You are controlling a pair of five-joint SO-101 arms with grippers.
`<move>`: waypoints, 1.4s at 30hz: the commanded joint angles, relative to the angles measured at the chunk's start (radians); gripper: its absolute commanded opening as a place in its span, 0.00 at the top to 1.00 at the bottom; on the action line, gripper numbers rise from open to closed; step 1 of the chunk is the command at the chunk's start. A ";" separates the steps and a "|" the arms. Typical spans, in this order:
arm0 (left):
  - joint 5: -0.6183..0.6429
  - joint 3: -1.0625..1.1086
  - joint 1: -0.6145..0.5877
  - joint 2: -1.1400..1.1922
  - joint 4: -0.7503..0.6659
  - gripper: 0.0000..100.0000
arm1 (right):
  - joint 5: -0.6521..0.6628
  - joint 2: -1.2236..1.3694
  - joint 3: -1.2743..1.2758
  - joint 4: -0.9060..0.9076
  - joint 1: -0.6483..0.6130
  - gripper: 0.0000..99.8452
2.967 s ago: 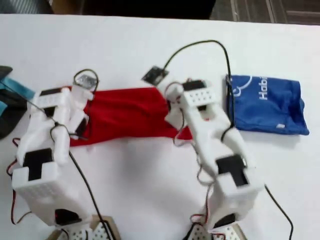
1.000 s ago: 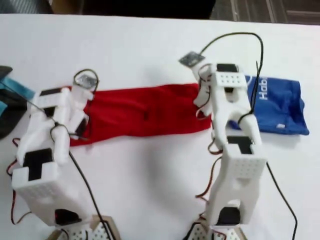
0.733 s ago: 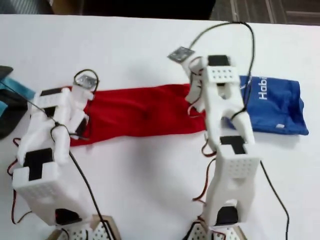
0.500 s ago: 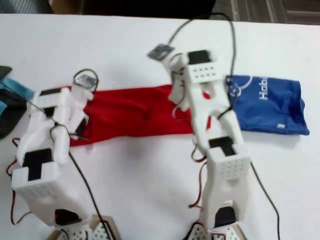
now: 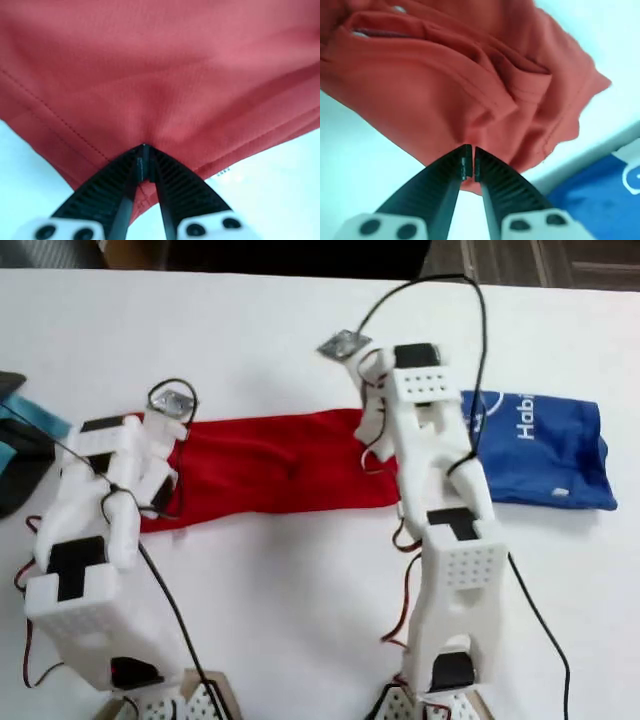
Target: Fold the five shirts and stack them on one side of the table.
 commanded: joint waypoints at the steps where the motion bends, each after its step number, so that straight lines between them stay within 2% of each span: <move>1: 0.005 0.004 -0.015 0.000 -0.021 0.97 | -0.006 -0.002 -0.043 -0.010 0.016 0.98; 7: 0.005 0.004 -0.015 0.000 -0.021 0.97 | -0.031 0.005 -0.037 -0.076 0.012 0.97; 12: 0.005 0.004 -0.015 0.000 -0.021 0.97 | -0.051 0.005 -0.037 -0.107 0.012 0.85; 14: 0.005 0.004 -0.015 0.000 -0.021 0.97 | -0.051 0.005 -0.037 -0.107 0.008 0.82; 20: 0.005 0.004 -0.015 0.000 -0.021 0.97 | -0.055 0.005 -0.034 -0.099 0.007 0.86; 28: 0.005 0.005 -0.015 0.000 -0.021 0.97 | -0.055 0.067 -0.018 -0.104 -0.039 0.87; 38: 0.005 0.005 -0.015 0.000 -0.021 0.97 | -0.055 0.111 -0.083 -0.113 0.005 0.87; 42: 0.005 0.005 -0.015 0.000 -0.021 0.97 | -0.055 0.113 -0.095 -0.133 0.015 0.96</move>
